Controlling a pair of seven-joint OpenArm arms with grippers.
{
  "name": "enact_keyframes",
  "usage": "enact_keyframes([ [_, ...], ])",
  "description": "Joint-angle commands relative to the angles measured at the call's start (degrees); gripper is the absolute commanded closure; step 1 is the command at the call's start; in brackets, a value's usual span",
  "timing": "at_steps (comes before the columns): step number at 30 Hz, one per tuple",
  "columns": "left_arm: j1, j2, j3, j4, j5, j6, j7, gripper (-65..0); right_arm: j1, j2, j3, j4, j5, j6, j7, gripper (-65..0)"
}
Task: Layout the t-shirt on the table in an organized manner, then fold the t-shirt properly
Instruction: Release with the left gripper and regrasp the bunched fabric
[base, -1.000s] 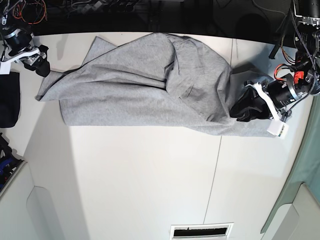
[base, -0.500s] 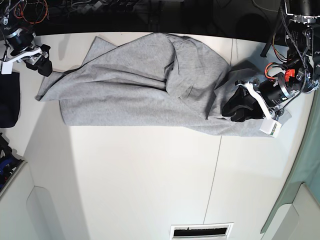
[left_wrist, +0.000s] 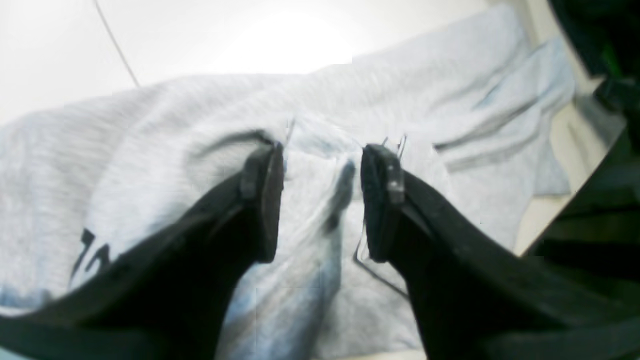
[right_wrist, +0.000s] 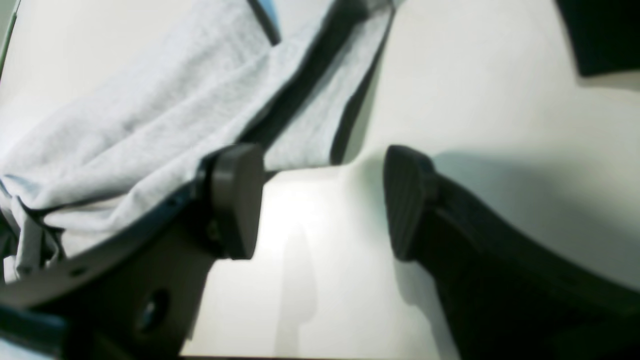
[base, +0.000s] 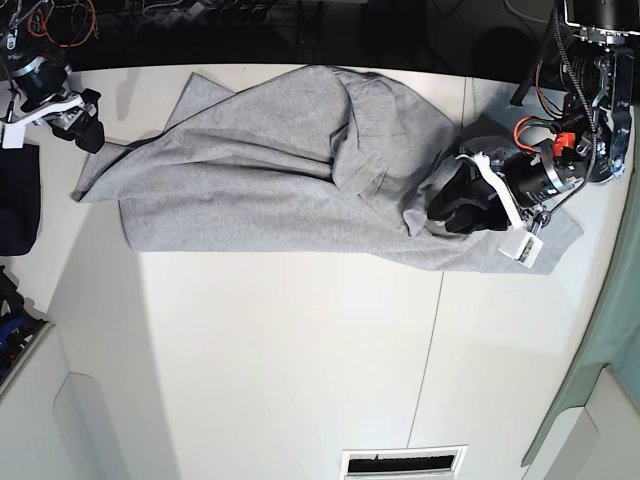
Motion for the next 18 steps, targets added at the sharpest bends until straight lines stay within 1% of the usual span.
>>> enact_keyframes([
  [1, -0.63, -0.66, -0.11, 0.81, 0.33, -0.34, -2.32, -28.4, 0.09, 0.74, 0.24, 0.96, 1.09, 0.61, 1.07, -37.7],
  [3, -0.66, -0.68, -0.07, 0.81, 3.17, -0.34, -4.13, -28.4, 0.07, 0.74, 0.24, 0.96, 1.09, 0.61, 1.07, -37.7],
  [6, -0.63, -0.68, 0.44, 0.81, 5.60, -0.34, -4.33, -28.5, 0.07, 0.74, 0.24, 0.96, 1.09, 0.61, 1.07, -37.7],
  [9, -0.63, -0.68, 2.97, 0.81, 9.62, -0.34, -4.83, -28.5, 0.07, 0.76, 0.24, 0.94, 1.09, 0.61, 1.07, -37.7],
  [12, -0.63, -0.68, 6.71, 0.81, 15.02, -0.34, -8.04, -28.4, 0.09, 0.74, 0.24, 0.94, 1.09, 0.61, 1.09, -37.7],
  [14, -0.63, -0.68, 8.55, 0.81, 16.96, -0.34, -10.34, -28.2, 0.09, 0.74, 0.24, 0.94, 1.09, 0.59, 1.07, -37.7],
  [15, -0.66, -0.68, 8.98, 0.81, 17.05, -0.02, -11.08, -26.2, 0.07, 0.74, 0.24, 0.94, 1.09, 0.59, 1.07, -37.7],
  [16, -0.66, -0.66, 9.14, 0.81, 17.03, 0.59, -11.54, -21.1, 0.07, 0.74, 0.24, 0.92, 1.05, 0.59, 1.07, -37.7],
  [18, -0.76, -0.68, 9.11, 0.81, 17.00, 0.68, -11.82, -6.6, 0.09, 0.74, 0.24, 0.61, 0.44, 0.59, 1.07, -37.7],
])
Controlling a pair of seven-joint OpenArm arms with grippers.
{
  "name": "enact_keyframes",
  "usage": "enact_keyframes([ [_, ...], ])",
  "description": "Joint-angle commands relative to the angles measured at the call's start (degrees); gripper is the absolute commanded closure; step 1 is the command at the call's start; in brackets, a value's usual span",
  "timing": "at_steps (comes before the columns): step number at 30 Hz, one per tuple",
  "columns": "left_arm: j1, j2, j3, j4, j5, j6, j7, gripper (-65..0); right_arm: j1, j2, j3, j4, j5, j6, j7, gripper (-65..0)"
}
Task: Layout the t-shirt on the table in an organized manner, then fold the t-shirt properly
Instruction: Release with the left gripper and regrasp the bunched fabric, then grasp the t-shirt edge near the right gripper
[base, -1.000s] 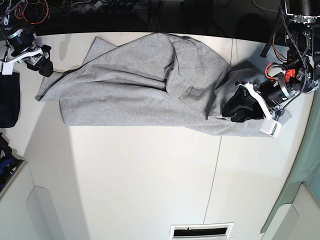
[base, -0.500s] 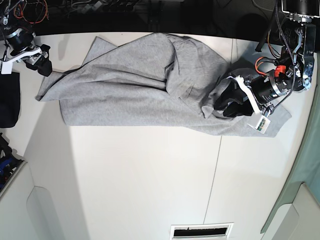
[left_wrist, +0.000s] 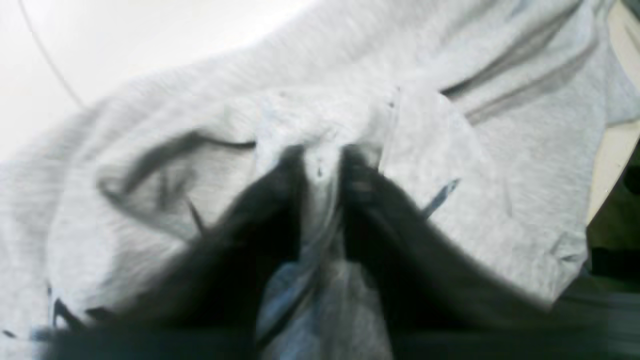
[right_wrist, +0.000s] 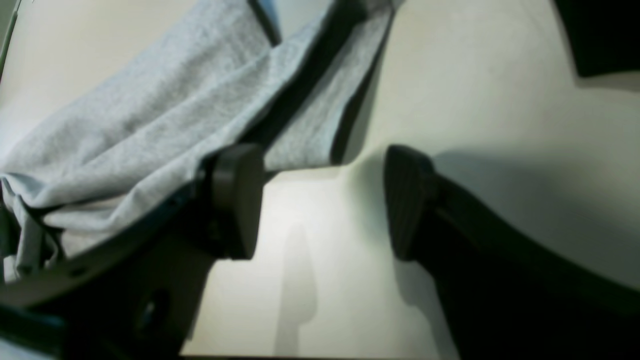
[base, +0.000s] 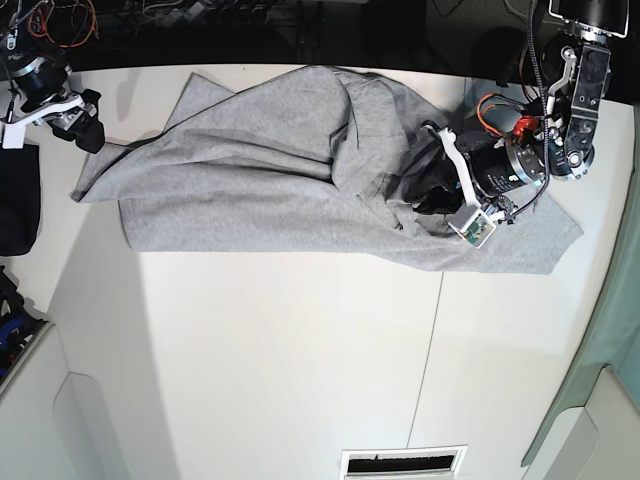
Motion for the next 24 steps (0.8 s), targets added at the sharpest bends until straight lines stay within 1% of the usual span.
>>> enact_keyframes([
  [1, -0.74, -0.63, -0.35, 0.81, -0.92, 0.02, -1.33, 0.0, 0.13, 0.74, 0.22, 0.39, 0.26, 0.61, 1.16, -37.7],
  [5, -0.74, -0.85, -0.37, 0.81, -1.53, 0.02, -1.36, 0.0, 0.13, 0.76, -0.70, -1.25, 0.13, 0.61, 4.74, -37.7],
  [9, -0.74, -0.92, -0.35, 0.81, -1.64, 0.02, -1.36, 0.0, 0.13, 0.74, -2.38, -1.25, 2.29, 0.72, 4.33, -37.7],
  [12, -0.72, -0.92, -0.35, 0.81, -1.62, 0.02, -1.36, 0.0, 0.11, 0.68, -4.24, -1.22, 3.80, 0.72, 2.01, -37.7],
  [16, -0.72, -1.01, -0.35, 0.81, -1.60, 0.02, -1.11, 0.0, -0.02, -1.81, -4.66, -0.17, 4.68, 1.11, -0.24, -37.5],
  [19, -0.72, -1.07, -0.35, 0.81, -1.60, 0.04, -1.11, 0.0, -0.02, -3.93, -4.66, 0.59, 5.05, 1.14, -0.70, -37.5],
  [24, -0.74, -1.07, -0.35, 0.81, -1.60, 0.02, -1.11, 0.0, 0.17, -5.27, -4.66, 0.66, 5.03, 1.14, 0.22, -37.5],
])
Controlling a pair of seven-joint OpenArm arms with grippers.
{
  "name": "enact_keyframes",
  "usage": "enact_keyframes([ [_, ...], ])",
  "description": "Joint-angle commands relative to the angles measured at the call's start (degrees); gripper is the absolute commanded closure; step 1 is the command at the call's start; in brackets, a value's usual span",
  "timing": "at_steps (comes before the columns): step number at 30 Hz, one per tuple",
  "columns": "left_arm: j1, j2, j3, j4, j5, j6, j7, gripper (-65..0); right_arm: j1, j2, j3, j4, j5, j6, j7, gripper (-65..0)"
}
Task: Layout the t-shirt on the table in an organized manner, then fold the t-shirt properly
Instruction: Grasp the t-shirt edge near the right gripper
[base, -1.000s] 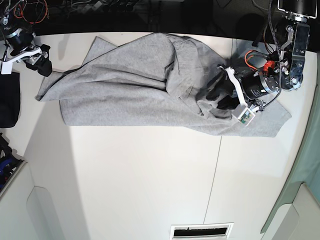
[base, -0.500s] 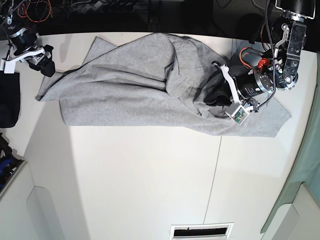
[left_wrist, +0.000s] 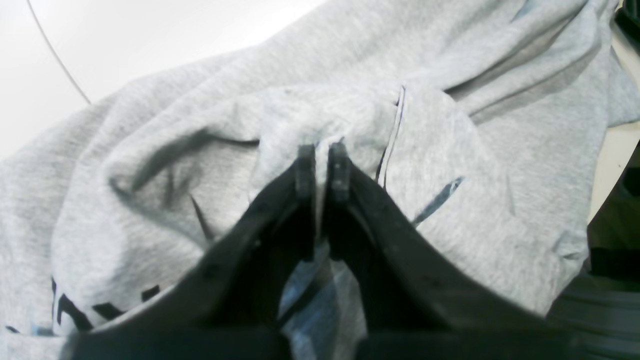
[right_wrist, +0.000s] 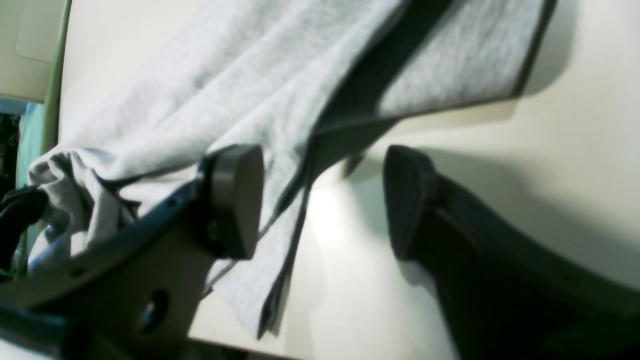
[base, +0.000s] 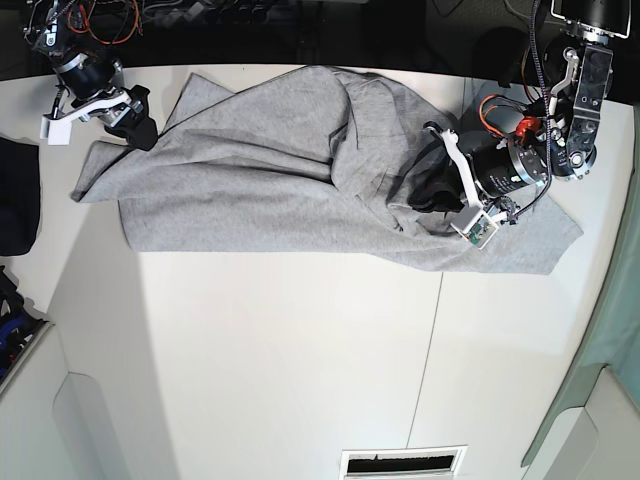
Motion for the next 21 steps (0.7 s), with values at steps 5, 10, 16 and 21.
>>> enact_keyframes([
  [5, -0.72, -0.76, -0.33, 0.81, -0.98, 0.02, -1.22, 0.0, 2.67, 0.57, 0.17, 1.16, 0.42, 0.92, 2.80, -37.5],
  [10, -0.74, -0.76, -0.33, 0.81, -0.98, 0.02, -1.22, 0.0, 5.53, 0.61, -1.03, 1.16, 0.22, 0.87, 0.94, -36.6],
  [16, -0.72, -0.76, -0.33, 0.81, -0.96, 0.04, -0.98, 0.0, 5.81, 0.59, -1.44, 1.16, 0.22, 0.81, 0.44, -22.1],
  [21, -0.70, -0.76, -0.33, 0.81, -0.98, 0.04, -0.98, 0.0, 5.84, 0.59, -1.44, 1.16, -1.97, 0.81, 1.33, -7.6],
])
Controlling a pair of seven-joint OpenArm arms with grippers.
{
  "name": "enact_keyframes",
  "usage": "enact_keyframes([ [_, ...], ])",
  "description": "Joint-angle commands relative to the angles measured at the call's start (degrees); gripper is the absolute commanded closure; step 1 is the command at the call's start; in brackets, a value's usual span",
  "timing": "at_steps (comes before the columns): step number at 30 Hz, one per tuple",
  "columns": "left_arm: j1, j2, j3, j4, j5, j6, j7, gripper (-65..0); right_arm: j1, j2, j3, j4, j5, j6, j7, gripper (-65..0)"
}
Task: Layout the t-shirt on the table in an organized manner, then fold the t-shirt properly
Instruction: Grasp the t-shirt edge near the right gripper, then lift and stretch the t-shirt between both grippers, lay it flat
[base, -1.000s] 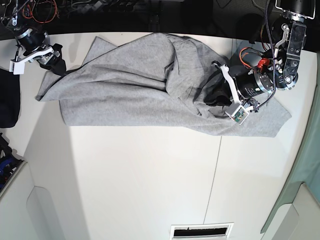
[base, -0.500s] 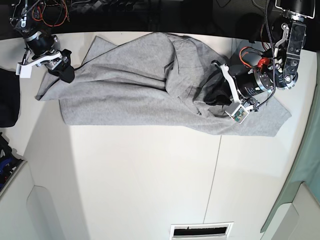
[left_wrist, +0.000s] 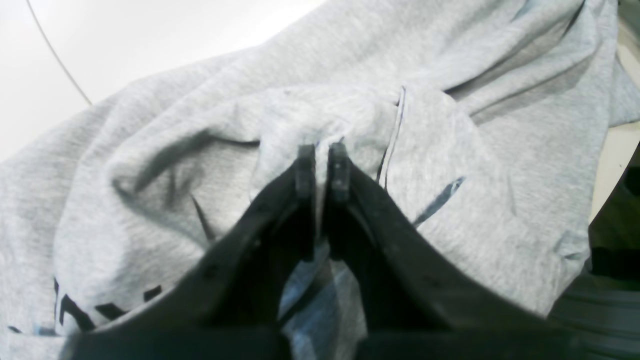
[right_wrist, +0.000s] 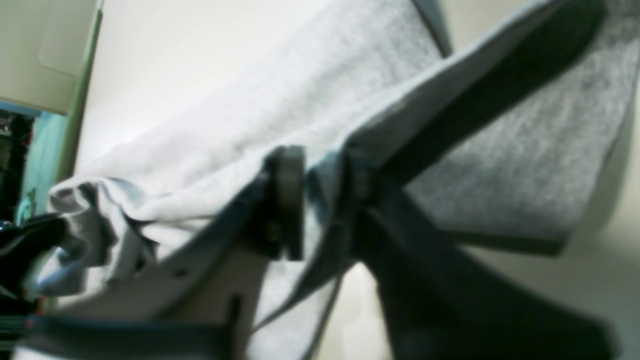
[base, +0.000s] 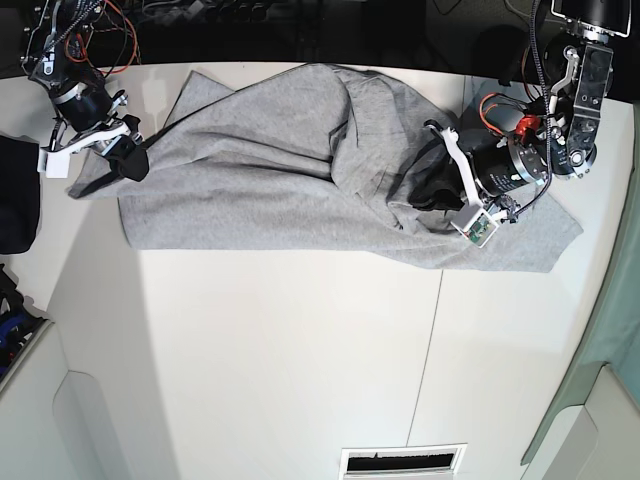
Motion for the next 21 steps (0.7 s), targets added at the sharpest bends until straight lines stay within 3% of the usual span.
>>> enact_keyframes([
  [1, -0.72, -0.63, -0.33, 0.81, -0.96, 0.02, -1.05, 0.0, 0.42, 0.46, 0.00, 1.05, -0.59, 0.79, 2.08, -1.6],
  [4, -0.74, -0.63, -0.33, 0.81, -1.01, 0.07, -1.09, 0.0, 0.42, 0.66, 0.00, 1.05, -6.27, 0.79, 4.31, 0.0],
  [6, -0.72, -0.68, -0.50, 0.85, -1.49, 0.26, -1.03, 0.0, 0.42, 1.18, 0.02, 1.07, -6.36, 0.79, 4.20, 0.0],
  [9, 0.31, -1.09, -3.43, 2.67, -7.34, -0.02, -0.83, 0.0, -0.17, 3.39, 0.24, 2.25, -6.23, 0.85, 2.54, 0.0],
  [15, 7.30, -1.77, -14.99, 12.68, -13.25, -1.00, 2.95, 0.0, -7.30, 5.70, 5.70, 11.54, 2.60, 0.90, -0.22, 0.0],
  [21, 10.73, -1.75, -26.47, 20.37, -27.19, -1.00, 9.99, 0.0, -10.84, 5.73, 12.35, 21.29, 9.79, 0.90, -6.64, 0.0],
])
